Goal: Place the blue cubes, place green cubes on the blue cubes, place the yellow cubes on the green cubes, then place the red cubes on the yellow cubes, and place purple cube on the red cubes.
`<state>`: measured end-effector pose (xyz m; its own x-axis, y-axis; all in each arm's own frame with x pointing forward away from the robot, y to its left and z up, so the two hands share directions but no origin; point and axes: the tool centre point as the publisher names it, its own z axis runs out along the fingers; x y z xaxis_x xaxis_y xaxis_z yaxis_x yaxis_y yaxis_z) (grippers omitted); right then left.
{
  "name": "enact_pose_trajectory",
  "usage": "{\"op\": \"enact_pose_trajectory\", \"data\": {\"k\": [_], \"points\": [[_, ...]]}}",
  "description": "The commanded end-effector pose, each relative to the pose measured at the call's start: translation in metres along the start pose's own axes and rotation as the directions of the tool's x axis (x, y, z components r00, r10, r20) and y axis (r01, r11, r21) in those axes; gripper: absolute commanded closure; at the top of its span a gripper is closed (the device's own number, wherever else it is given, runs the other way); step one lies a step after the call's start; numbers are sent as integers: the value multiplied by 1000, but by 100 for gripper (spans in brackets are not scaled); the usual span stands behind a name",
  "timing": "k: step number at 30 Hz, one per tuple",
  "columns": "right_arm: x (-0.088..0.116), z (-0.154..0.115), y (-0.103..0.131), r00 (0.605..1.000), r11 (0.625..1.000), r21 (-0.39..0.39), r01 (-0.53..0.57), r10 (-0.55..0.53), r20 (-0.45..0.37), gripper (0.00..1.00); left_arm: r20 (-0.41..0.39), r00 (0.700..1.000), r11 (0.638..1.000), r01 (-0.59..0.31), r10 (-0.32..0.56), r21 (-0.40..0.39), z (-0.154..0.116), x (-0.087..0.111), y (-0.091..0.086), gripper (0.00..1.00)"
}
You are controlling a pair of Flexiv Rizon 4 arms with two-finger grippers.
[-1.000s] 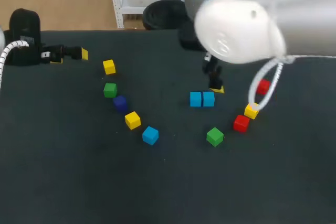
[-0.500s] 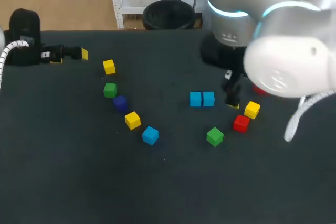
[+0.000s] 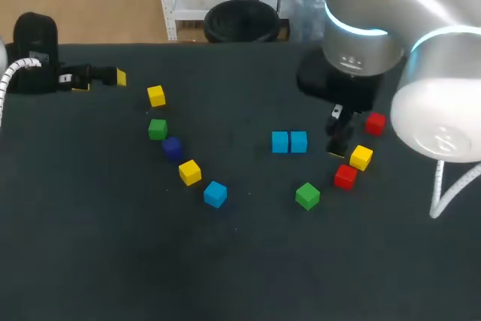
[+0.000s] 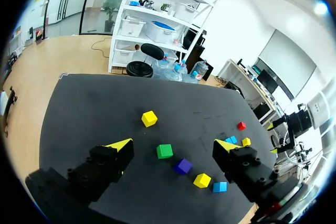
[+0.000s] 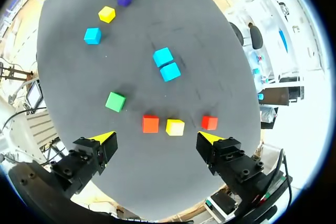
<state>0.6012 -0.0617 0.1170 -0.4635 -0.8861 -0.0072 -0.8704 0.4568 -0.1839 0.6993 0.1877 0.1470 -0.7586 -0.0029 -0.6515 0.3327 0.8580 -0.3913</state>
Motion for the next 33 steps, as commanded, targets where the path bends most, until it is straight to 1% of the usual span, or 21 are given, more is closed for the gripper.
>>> {"op": "enact_pose_trajectory", "data": {"k": [1,2,3,5,7,8,9,10,11,12,14,17,18,19,21,22,24,27,30,33], "points": [[3,1,1,1000,1000,5,-2,2,15,0,-6,1000,1000,2,-2,-9,0,-1,-2,0],[3,1,1,1000,1000,5,-2,2,15,0,-6,1000,1000,2,-2,-9,0,-1,-2,0],[-6,0,1,998,1000,-12,-15,15,60,0,-6,1000,1000,2,-2,-9,0,-1,-2,0],[-20,-1,-8,979,995,-20,-93,95,182,0,-6,1000,1000,2,-2,-9,0,-1,-2,0],[-26,-2,-19,941,988,-20,-156,155,300,0,-6,1000,1000,2,-2,-9,0,-1,-2,0],[-28,-3,-22,915,982,-22,-190,185,357,0,-6,1000,1000,2,-2,-9,0,-1,-2,0],[-29,-6,-26,877,976,-36,-216,210,432,0,-6,1000,1000,2,-2,-9,0,-1,-2,0],[-29,-7,-33,841,959,-66,-275,274,466,0,-6,1000,1000,2,-2,-9,0,-1,-2,0],[-27,-6,-39,822,947,-47,-317,299,485,0,-6,1000,1000,2,-2,-9,0,-1,-2,0],[-26,-6,-43,799,939,-58,-339,320,509,0,-6,1000,1000,2,-2,-9,0,-1,-2,0],[-22,-9,-52,731,908,-102,-406,390,560,0,-6,1000,1000,2,-2,-9,0,-1,-2,0],[-15,-15,-60,632,867,-150,-476,456,627,0,-6,1000,1000,2,-2,-9,0,-1,-2,0],[-13,-17,-61,607,858,-157,-490,464,645,0,-6,1000,1000,2,-2,-9,0,-1,-2,0],[-11,-19,-62,590,853,-160,-497,467,658,0,-6,1000,1000,2,-2,-9,0,-1,-2,0],[-4,-19,-68,573,841,-134,-524,465,675,0,-6,1000,1000,2,-2,-9,0,-1,-2,0],[1,-19,-72,562,828,-123,-547,472,679,0,-6,1000,1000,2,-2,-9,0,-1,-2,0],[11,-21,-81,522,806,-142,-575,495,694,0,-6,1000,1000,2,-2,-9,0,-1,-2,0],[20,-26,-87,503,791,-134,-597,499,706,0,-6,1000,1000,2,-2,-9,0,-1,-2,0],[22,-27,-88,498,787,-132,-602,500,708,0,-6,1000,1000,2,-2,-9,0,-1,-2,0],[17,-26,-86,506,792,-125,-597,493,707,0,-6,1000,1000,2,-2,-9,0,-1,-2,0]]}}
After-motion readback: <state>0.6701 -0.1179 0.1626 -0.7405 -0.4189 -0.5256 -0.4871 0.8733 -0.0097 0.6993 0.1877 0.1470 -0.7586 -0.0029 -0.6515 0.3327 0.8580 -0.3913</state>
